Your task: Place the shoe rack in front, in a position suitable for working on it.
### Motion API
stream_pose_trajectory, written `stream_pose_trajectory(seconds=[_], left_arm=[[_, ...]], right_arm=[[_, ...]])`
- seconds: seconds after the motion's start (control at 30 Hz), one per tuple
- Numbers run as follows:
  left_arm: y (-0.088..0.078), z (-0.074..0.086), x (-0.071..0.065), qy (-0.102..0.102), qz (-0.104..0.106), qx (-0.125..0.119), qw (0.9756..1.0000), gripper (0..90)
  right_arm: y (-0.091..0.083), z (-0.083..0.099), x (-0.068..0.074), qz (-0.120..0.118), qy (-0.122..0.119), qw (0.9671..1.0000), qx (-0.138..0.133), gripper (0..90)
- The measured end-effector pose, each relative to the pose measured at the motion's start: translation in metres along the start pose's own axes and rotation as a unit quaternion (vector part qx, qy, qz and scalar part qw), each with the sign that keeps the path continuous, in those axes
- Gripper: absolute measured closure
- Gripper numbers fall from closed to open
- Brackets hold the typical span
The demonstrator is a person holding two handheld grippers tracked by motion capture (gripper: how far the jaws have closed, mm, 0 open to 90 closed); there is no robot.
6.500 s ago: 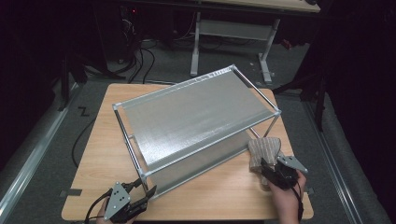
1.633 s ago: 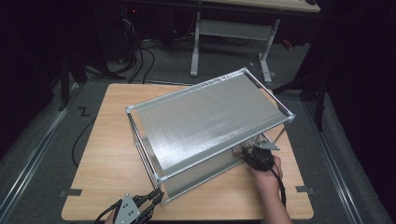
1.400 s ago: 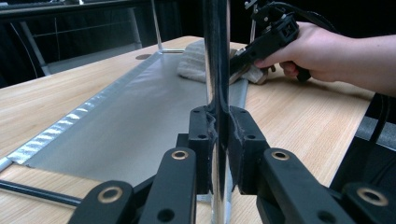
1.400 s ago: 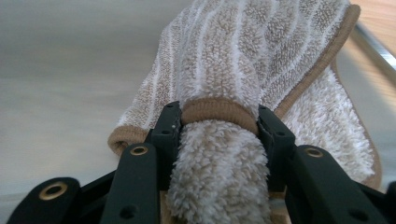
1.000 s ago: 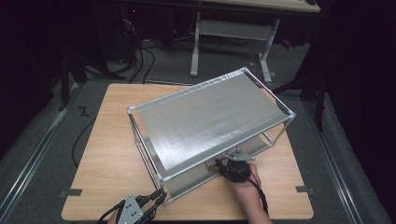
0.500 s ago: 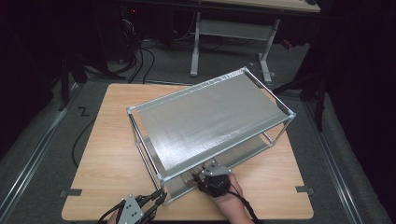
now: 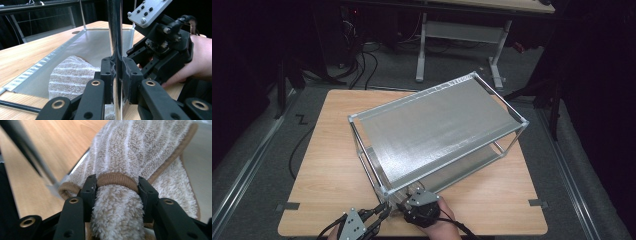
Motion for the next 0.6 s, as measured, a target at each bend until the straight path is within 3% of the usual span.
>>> stream_pose_trajectory(seconds=[0.33, 0.6], left_arm=[[0.001, 0.000, -0.001, -0.002, -0.001, 0.000, 1.0000, 79.4], [0.001, 0.000, -0.001, -0.002, 0.001, -0.001, 1.0000, 79.5]], right_arm=[[0.000, 0.001, -0.008, 0.006, 0.006, 1.0000, 0.005, 58.2], [-0.005, 0.005, -0.032, 0.037, 0.012, 0.9992, 0.006, 58.2]])
Point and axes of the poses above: each handheld gripper's, and its own axes: y roughly forward along the jaws, z roughly out of its underside, x roughly to its left, the point moved 5 cm from there along y, roughly forward along the jaws, and after that the axes turned 10 degrees about -x, right-handed, at the moved point
